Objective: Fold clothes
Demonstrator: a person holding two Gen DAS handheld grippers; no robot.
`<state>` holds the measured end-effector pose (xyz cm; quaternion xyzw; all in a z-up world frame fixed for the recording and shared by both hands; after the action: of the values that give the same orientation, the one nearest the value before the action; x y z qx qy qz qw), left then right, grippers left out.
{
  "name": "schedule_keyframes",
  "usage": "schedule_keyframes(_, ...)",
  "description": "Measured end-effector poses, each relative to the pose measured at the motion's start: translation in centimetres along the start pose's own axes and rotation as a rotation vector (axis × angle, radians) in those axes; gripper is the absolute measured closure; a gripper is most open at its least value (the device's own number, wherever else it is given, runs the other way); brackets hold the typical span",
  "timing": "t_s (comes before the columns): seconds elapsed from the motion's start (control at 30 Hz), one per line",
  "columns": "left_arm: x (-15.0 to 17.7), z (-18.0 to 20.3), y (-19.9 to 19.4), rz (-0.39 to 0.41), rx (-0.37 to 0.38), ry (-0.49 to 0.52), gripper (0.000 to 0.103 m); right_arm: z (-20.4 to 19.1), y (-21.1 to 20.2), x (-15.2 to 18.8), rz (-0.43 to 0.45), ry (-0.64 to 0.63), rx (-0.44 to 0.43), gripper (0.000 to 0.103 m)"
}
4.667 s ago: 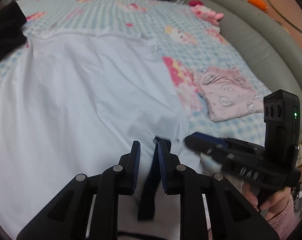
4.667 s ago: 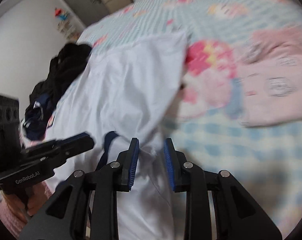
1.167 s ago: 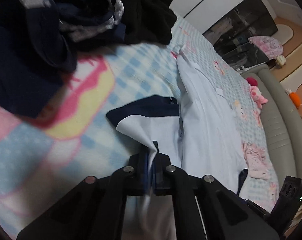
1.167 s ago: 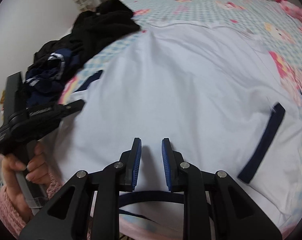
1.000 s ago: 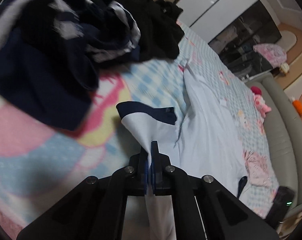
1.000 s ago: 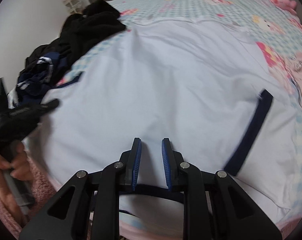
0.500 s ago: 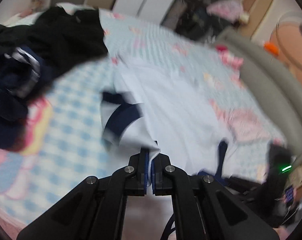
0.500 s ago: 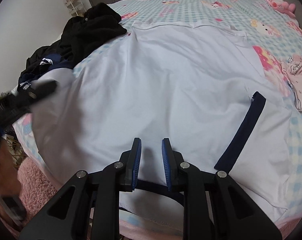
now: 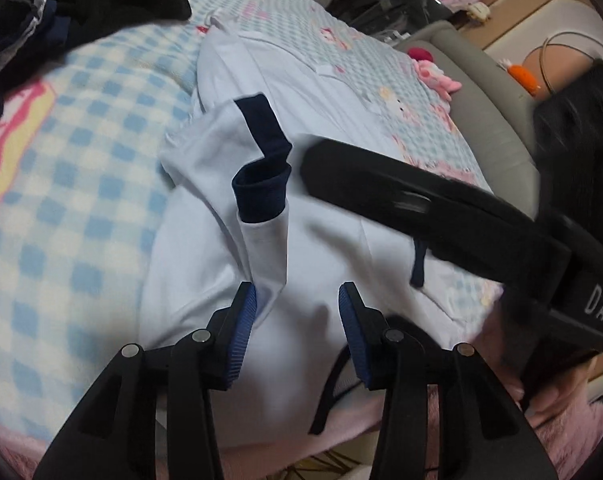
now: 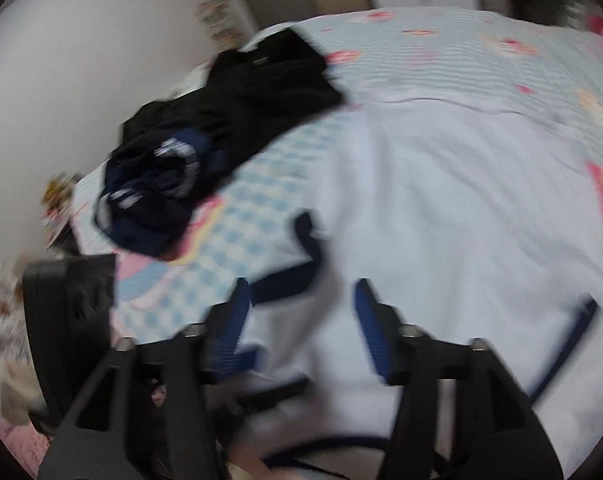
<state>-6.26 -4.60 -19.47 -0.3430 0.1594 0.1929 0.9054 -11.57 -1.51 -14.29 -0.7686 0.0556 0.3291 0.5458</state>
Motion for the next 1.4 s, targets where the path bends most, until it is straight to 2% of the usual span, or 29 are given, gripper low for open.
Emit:
schedule_keyframes(0.03,0.2,-0.1,-0.1,-0.004,0.003,0.001,0.058,-0.9,0.8,0.0,-0.027,-0.013,-0.025,0.044)
schedule_keyframes(0.1,0.6,-0.4,-0.6,-0.007,0.005,-0.002,0.058,-1.2,2.9,0.6,-0.086,-0.031,0.038,0.052)
schedule_keyframes(0.13,0.7,-0.5,-1.0,-0.006,0.007,-0.005,0.058,-0.5,3.4,1.1,-0.097,-0.036,0.087,0.067)
schedule_keyframes(0.17,0.7,-0.5,-1.3,0.000,0.011,-0.005,0.058,0.1,3.9,1.5,-0.109,-0.041,0.136,0.075)
schedule_keyframes(0.2,0.5,-0.7,-2.0,0.025,0.006,-0.015,0.059,0.9,3.8,1.9,-0.105,-0.030,0.158,0.076)
schedule_keyframes(0.27,-0.4,-1.2,-3.8,0.095,-0.015,-0.043,0.061,2.7,3.8,2.9,-0.108,-0.035,0.232,0.092)
schedule_keyframes(0.3,-1.0,-1.4,-4.5,0.131,-0.024,-0.052,0.062,3.4,3.8,3.3,-0.113,-0.047,0.263,0.096)
schedule_keyframes(0.33,-1.6,-1.6,-5.3,0.166,-0.033,-0.060,0.062,4.1,3.8,3.8,-0.118,-0.059,0.294,0.096)
schedule_keyframes(0.43,-2.7,-1.8,-5.8,0.198,-0.100,-0.025,0.065,4.8,1.9,3.1,-0.057,0.016,0.227,0.096)
schedule_keyframes(0.5,-3.1,-2.9,-6.3,0.217,-0.148,-0.037,0.068,4.0,2.3,3.1,-0.066,0.006,0.193,0.088)
schedule_keyframes(0.57,-2.9,-4.3,-7.1,0.236,-0.183,-0.071,0.068,3.1,2.7,3.2,-0.075,-0.004,0.160,0.047)
schedule_keyframes(0.6,-2.6,-4.7,-7.1,0.232,-0.179,-0.086,0.068,2.7,2.8,3.2,-0.079,-0.009,0.143,0.040)
schedule_keyframes(0.63,-2.3,-5.1,-7.1,0.227,-0.174,-0.102,0.068,2.3,3.0,3.3,-0.084,-0.014,0.126,0.037)
schedule_keyframes(0.67,-2.0,-5.2,-7.1,0.224,-0.175,-0.105,0.068,1.9,3.2,3.3,-0.088,-0.019,0.109,0.039)
schedule_keyframes(0.7,-1.8,-5.4,-7.1,0.222,-0.177,-0.109,0.068,1.5,3.4,3.4,-0.093,-0.024,0.093,0.047)
schedule_keyframes(0.73,-1.5,-5.5,-7.1,0.220,-0.178,-0.112,0.068,1.0,3.6,3.4,-0.098,-0.029,0.076,0.086)
schedule_keyframes(0.77,-1.3,-5.6,-7.1,0.218,-0.180,-0.115,0.068,0.6,3.8,3.4,-0.102,-0.034,0.059,0.096)
schedule_keyframes(0.83,-1.2,-5.1,-7.1,0.218,-0.161,-0.114,0.068,-0.2,4.1,3.5,-0.111,-0.044,0.026,0.098)
schedule_keyframes(0.9,-1.1,-4.7,-7.2,0.208,-0.134,-0.105,0.068,-0.2,2.9,3.5,-0.063,-0.099,0.090,0.098)
schedule_keyframes(1.0,-0.7,-3.8,-6.4,0.171,-0.105,-0.070,0.068,2.3,1.3,2.9,-0.015,-0.063,0.167,0.099)
schedule_keyframes(1.1,0.1,-3.6,-4.7,0.100,-0.136,-0.045,0.068,5.2,1.4,3.3,-0.035,-0.010,0.224,0.099)
schedule_keyframes(1.2,0.6,-2.9,-4.0,0.076,-0.145,-0.022,0.068,7.3,2.2,4.8,-0.071,-0.010,0.300,0.099)
schedule_keyframes(1.23,0.6,-2.6,-4.1,0.078,-0.148,-0.014,0.068,7.8,2.2,5.3,-0.082,0.005,0.295,0.099)
schedule_keyframes(1.33,-0.2,-1.0,-4.4,0.104,-0.088,0.019,0.068,8.3,1.4,5.5,-0.063,0.051,0.244,0.099)
schedule_keyframes(1.4,-0.3,0.6,-4.3,0.093,-0.072,0.070,0.065,8.2,0.9,4.9,-0.040,0.044,0.258,0.098)
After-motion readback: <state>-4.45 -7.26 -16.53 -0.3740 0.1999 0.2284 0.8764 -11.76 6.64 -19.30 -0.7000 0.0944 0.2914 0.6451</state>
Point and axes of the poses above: each gripper's, at about its wrist camera, not at the fingertips, and y roughly the way its jaws point, z to its right, x to its underside, the point moved 8 cm from there along y, roughly the way its jaws point, and after that the axes turned 12 degrees about x, right-handed, at the moved point
